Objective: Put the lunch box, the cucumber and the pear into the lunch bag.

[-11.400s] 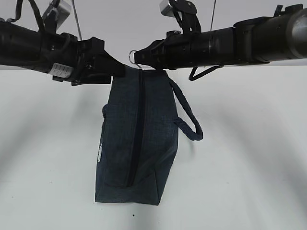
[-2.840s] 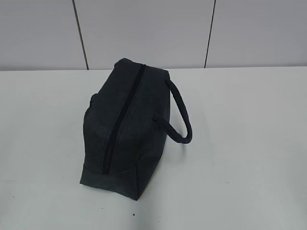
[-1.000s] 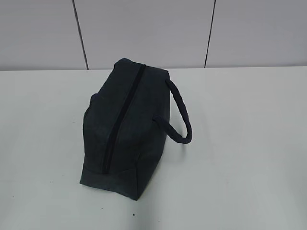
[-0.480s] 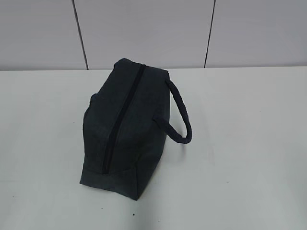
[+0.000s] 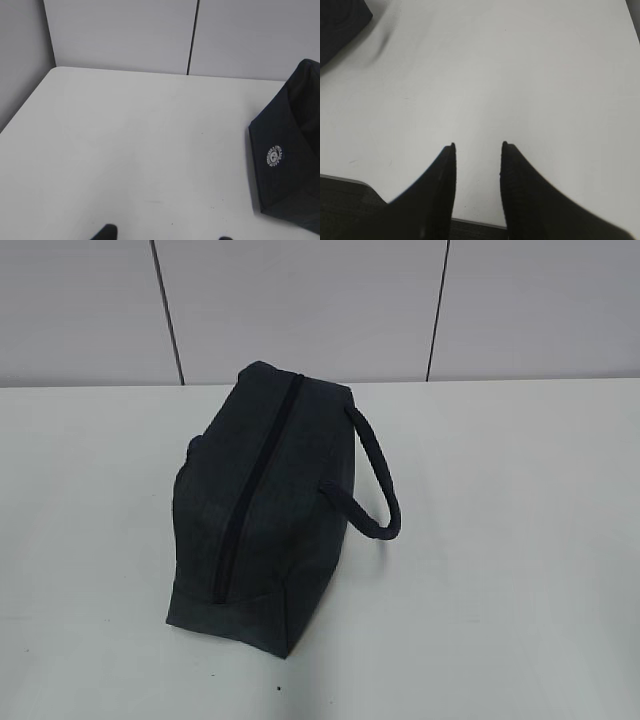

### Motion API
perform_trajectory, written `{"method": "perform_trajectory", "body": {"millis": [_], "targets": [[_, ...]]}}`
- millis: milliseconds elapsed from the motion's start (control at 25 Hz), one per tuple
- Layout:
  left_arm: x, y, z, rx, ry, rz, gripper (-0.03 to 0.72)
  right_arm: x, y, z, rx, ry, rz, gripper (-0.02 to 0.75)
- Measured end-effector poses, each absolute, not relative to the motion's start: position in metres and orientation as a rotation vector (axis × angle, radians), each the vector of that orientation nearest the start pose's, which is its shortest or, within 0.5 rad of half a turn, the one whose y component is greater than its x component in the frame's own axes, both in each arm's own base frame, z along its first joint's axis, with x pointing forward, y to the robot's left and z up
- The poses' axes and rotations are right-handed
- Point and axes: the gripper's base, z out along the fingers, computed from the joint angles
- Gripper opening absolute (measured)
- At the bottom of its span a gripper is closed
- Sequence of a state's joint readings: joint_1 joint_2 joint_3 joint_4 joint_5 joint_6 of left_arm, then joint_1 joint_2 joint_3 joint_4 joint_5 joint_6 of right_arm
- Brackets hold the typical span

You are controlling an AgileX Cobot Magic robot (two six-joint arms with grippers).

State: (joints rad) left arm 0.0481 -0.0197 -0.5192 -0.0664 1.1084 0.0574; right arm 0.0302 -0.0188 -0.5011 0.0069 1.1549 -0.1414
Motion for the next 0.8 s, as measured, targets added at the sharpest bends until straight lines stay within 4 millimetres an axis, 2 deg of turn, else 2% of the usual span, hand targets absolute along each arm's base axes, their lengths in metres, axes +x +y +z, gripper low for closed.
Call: {"method": "perform_trajectory", "body": {"millis": [800], "targets": [[-0.0120, -0.0060, 0.2787, 0.016, 2.051, -0.014, 0.372, -0.0120, 0.0002, 0.2699, -0.183, 2.111, -0.060, 0.250]]}}
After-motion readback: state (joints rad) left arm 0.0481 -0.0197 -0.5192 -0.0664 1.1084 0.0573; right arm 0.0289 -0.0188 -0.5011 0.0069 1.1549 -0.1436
